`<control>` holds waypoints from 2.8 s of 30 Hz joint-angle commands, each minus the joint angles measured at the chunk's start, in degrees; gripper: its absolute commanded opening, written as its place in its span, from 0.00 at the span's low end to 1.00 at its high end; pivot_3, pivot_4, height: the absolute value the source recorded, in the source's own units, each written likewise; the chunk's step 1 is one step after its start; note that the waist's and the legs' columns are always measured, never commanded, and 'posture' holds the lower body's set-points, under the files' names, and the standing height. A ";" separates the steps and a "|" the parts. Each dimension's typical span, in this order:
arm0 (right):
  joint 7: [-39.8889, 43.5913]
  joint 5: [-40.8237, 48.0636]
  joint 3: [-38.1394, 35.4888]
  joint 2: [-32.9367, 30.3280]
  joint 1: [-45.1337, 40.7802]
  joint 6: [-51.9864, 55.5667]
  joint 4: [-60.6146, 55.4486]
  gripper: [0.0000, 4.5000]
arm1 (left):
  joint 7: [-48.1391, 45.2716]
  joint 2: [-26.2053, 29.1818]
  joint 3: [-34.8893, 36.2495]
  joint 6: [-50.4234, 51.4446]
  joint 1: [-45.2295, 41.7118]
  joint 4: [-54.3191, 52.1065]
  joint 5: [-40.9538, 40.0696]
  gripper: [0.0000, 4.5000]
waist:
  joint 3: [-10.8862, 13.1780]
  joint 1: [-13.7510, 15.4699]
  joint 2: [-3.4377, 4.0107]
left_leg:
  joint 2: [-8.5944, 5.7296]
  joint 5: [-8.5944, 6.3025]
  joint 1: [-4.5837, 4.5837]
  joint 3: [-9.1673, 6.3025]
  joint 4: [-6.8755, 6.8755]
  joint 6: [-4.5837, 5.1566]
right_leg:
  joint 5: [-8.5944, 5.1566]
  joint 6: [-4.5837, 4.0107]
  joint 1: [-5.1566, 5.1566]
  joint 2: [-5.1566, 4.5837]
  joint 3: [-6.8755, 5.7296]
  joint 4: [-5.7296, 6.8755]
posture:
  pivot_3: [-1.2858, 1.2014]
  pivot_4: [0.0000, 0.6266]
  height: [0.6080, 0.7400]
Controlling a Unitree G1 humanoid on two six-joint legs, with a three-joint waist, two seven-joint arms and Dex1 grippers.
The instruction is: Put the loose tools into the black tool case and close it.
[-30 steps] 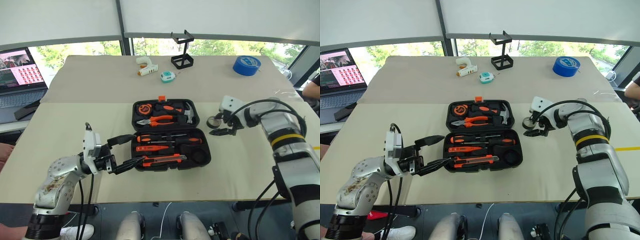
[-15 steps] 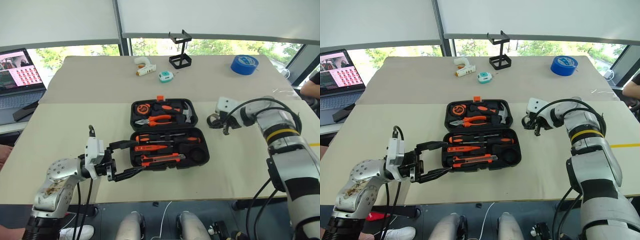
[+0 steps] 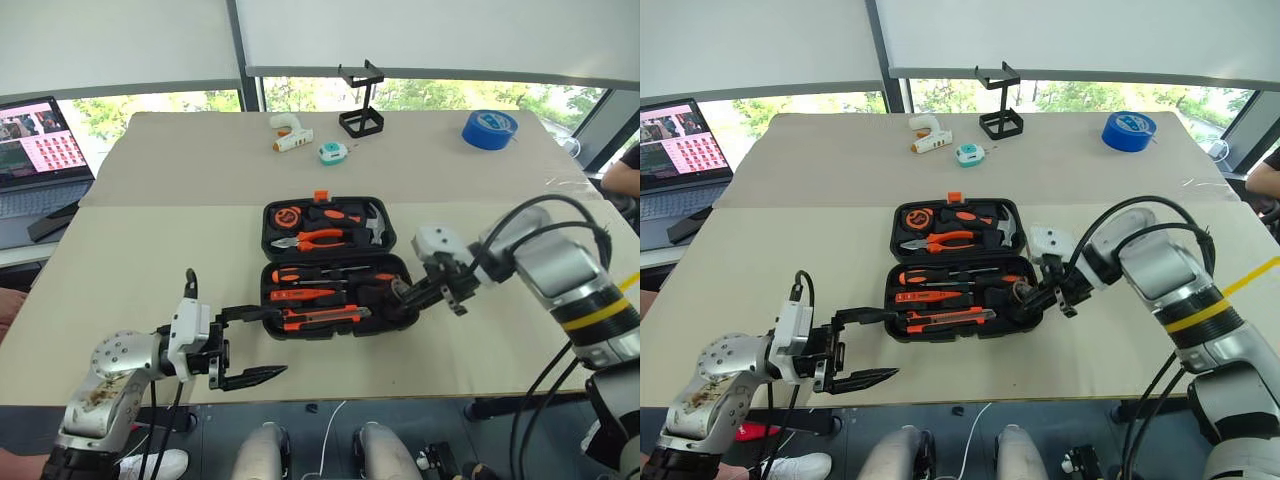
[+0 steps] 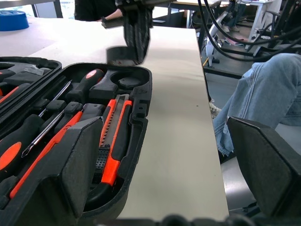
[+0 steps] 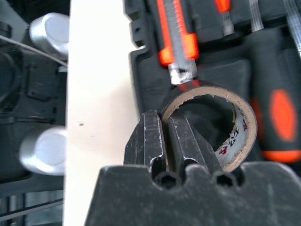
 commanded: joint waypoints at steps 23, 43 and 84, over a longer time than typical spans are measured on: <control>3.29 8.45 -5.00 -3.55 -2.31 0.92 2.56 0.85 | 11.12 2.47 7.59 10.18 1.02 -3.92 -5.64 1.00 | -0.02 1.03 -0.15 | 0.01 -0.02 -0.14 -0.12 0.22 0.03 | 0.01 0.03 0.01 0.02 -0.08 0.00 | 0.52 0.24 1.00; -25.52 -11.35 -15.51 15.11 -3.08 -44.32 45.04 0.01 | 29.19 -6.27 -2.46 19.49 -23.41 18.72 8.11 0.02 | -0.03 0.38 -0.25 | -0.04 0.07 -0.23 0.16 0.35 -0.11 | 0.09 0.14 0.03 0.06 -0.10 0.02 | 0.52 0.24 1.00; -24.77 -9.10 -19.14 16.64 7.87 -34.93 26.70 0.01 | 27.05 -9.44 -5.33 16.10 -29.93 29.04 15.82 0.02 | -0.03 -0.17 -0.25 | -0.05 0.05 -0.21 0.05 0.57 -0.07 | 0.15 0.18 0.08 0.11 0.00 0.13 | 0.52 0.24 1.00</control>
